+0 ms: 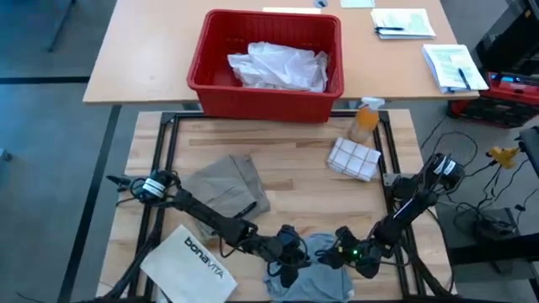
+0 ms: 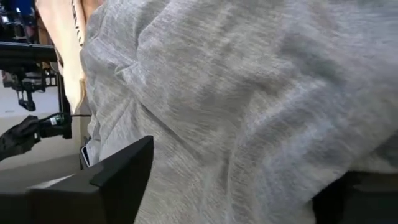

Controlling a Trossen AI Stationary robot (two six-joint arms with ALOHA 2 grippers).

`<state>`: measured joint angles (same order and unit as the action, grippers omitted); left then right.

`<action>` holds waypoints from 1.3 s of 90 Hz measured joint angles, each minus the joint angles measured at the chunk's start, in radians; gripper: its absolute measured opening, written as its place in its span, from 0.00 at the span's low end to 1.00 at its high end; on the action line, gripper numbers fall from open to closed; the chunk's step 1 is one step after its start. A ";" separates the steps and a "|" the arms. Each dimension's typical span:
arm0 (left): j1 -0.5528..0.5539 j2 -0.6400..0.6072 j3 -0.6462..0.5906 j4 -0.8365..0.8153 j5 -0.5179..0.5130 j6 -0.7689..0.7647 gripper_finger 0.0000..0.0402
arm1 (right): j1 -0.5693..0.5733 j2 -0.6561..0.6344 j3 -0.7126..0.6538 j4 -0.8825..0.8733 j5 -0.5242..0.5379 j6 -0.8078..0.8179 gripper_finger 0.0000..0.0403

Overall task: Fold laundry
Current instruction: Stack the folded gray shirt on top of the folded gray shorts

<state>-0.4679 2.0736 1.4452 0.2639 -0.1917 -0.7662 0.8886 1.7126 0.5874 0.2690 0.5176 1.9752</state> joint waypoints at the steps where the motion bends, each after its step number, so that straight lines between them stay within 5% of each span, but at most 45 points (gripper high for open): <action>1: 0.000 0.000 0.000 0.000 0.000 0.000 0.21 | -0.001 0.000 0.000 0.000 -0.002 0.000 0.69; 32: -0.018 -0.084 -0.030 -0.200 -0.012 -0.150 0.21 | -0.009 0.000 0.002 -0.011 -0.020 -0.039 0.04; 51: -0.081 -0.193 -0.285 0.009 -0.144 -0.347 0.27 | -0.010 -0.023 0.001 -0.013 -0.018 -0.075 0.01; 70: -0.112 -0.337 -0.492 0.164 -0.229 -0.392 0.31 | -0.030 -0.176 -0.009 -0.107 0.008 -0.312 0.01; 96: -0.092 -0.478 -0.524 0.145 -0.237 -0.164 0.27 | -0.177 -0.457 0.134 -0.489 -0.242 -0.898 0.00; 117: -0.061 -0.561 -0.525 0.112 -0.230 -0.074 0.26 | -0.353 -0.498 0.422 -0.822 -0.425 -1.332 0.00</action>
<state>-0.5289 1.5128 0.9199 0.3763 -0.4213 -0.8399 0.5353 1.2144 1.0089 -0.5534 0.0928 0.6436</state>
